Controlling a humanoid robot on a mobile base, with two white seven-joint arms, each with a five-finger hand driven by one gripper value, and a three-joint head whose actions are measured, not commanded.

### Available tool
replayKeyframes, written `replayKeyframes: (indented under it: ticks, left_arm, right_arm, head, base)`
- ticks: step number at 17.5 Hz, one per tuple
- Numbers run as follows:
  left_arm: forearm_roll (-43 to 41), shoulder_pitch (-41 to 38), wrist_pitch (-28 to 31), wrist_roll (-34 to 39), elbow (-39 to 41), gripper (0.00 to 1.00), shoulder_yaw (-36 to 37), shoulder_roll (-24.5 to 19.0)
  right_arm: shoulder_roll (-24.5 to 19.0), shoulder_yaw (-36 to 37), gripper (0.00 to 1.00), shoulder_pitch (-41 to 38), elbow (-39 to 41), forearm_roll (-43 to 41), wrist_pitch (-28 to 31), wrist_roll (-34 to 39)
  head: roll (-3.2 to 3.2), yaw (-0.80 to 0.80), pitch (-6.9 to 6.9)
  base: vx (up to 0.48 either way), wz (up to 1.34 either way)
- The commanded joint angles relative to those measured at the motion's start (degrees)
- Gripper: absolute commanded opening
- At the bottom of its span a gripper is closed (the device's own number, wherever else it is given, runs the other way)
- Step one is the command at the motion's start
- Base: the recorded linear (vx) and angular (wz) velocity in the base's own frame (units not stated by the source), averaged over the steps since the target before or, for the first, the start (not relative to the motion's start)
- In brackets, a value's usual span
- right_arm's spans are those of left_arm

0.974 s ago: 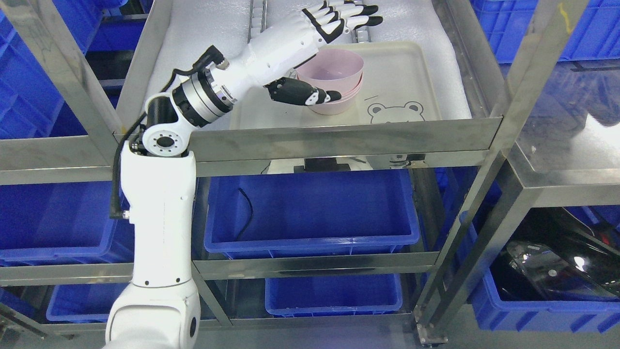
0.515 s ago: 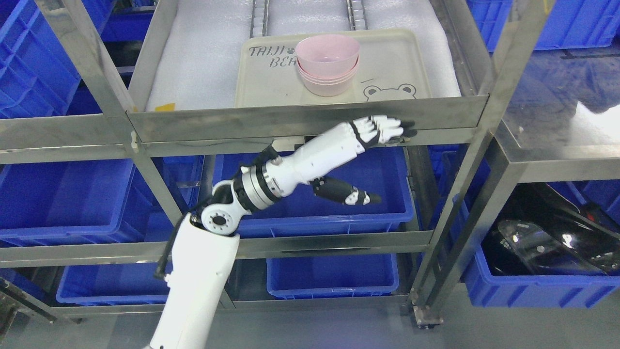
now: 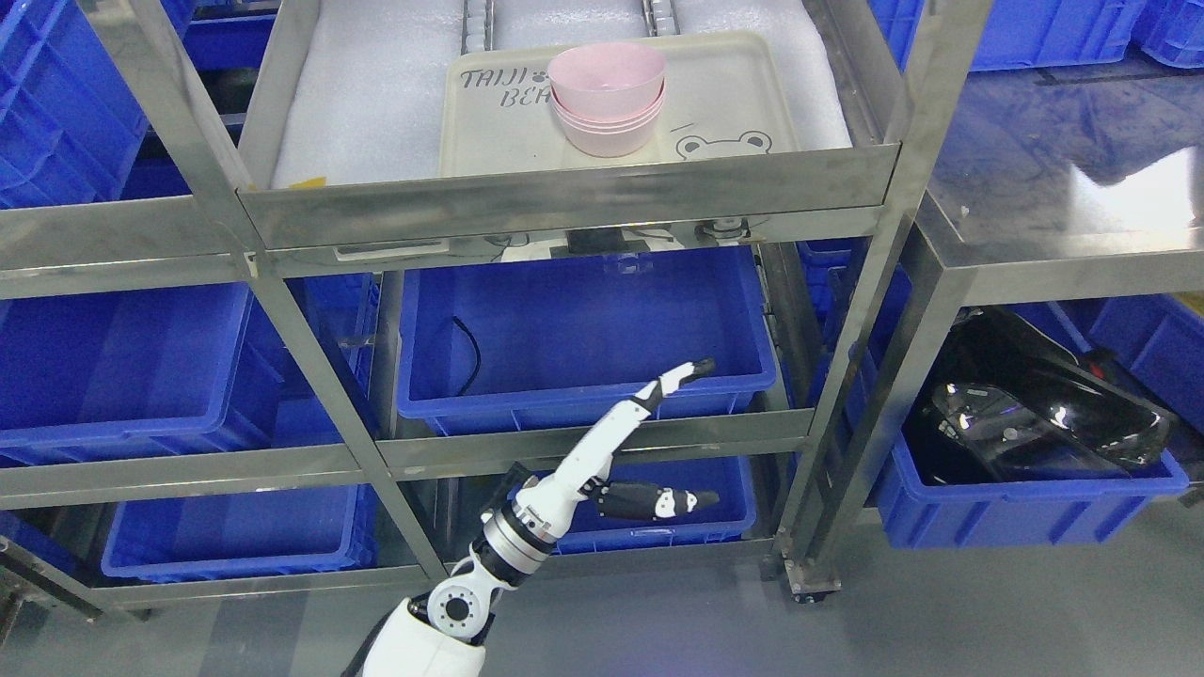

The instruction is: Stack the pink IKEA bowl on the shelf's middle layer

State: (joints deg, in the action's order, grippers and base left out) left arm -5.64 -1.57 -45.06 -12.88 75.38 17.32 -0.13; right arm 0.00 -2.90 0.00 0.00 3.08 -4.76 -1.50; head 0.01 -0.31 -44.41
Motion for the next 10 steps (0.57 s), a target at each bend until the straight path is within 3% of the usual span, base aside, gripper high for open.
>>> replayKeyframes:
  ticks: [1,4,10]
  left_arm:
    - [7.2,-5.3,3.7,18.6,-8.3,0.95,-2.1,-0.9]
    - [9.7,-4.8,8.0,18.9,-8.0,0.95,-8.2,-0.9]
    - [12.0,-4.8,13.6,18.9,-2.4,0.95,-8.3,-0.9]
  right_arm:
    - [1.0,0.0,1.0,-1.3,1.0,0.0,0.0,0.0]
    - [1.0,0.0,1.0,-1.3,1.0,0.0,0.0,0.0]
    - [1.0,0.0,1.0,-1.3,1.0,0.0,0.0,0.0]
  head:
    - [0.0,0.0,0.0]
    - [0.0,0.0,0.0]
    - [0.0,0.0,0.0]
  base:
    - [-0.027,0.01]
    - [0.001,0.03]
    - [0.025,0.02]
